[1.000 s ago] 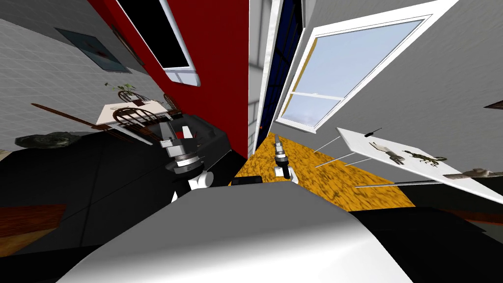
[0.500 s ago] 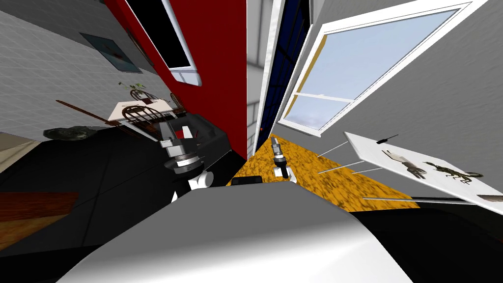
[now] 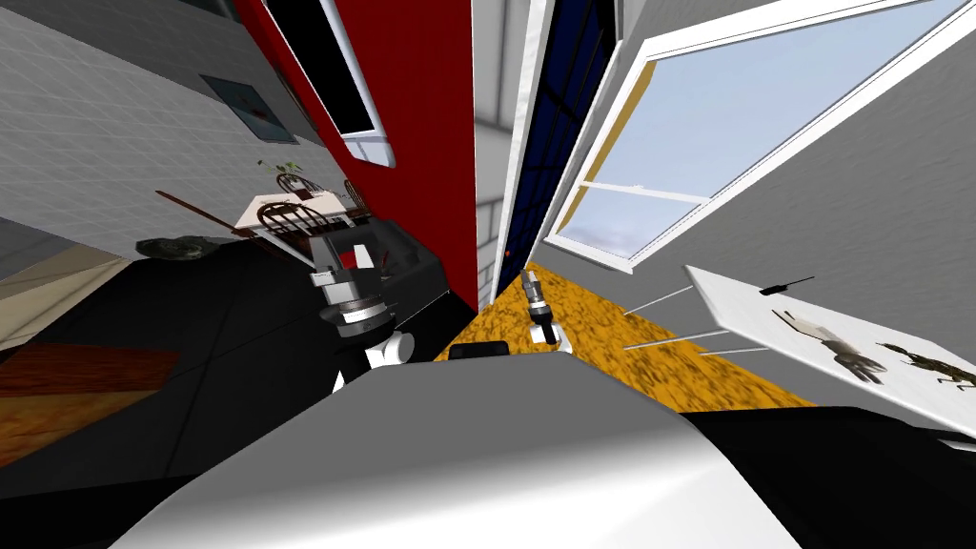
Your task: Push the door open
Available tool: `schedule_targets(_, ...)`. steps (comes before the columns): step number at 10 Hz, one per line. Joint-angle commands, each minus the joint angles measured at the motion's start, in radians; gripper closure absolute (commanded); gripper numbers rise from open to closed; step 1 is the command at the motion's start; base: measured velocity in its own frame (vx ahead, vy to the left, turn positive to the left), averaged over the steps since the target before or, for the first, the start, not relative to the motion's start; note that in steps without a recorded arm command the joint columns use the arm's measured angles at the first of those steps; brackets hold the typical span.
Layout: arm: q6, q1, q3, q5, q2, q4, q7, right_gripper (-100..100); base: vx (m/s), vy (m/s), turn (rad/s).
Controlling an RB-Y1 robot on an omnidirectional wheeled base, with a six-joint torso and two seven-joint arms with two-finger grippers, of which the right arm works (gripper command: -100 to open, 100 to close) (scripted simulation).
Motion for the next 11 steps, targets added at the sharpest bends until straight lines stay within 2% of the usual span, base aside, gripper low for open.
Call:
schedule_targets(1, -0.009, -0.008, -0.002, 0.014, -0.002, 0.035, 0.031, -100, 0.049, -0.138, 0.120)
schedule_targets(11, -0.044, -0.071, -0.010, 0.105, 0.004, 0.242, 0.217, -100, 0.040, -0.129, 0.113)
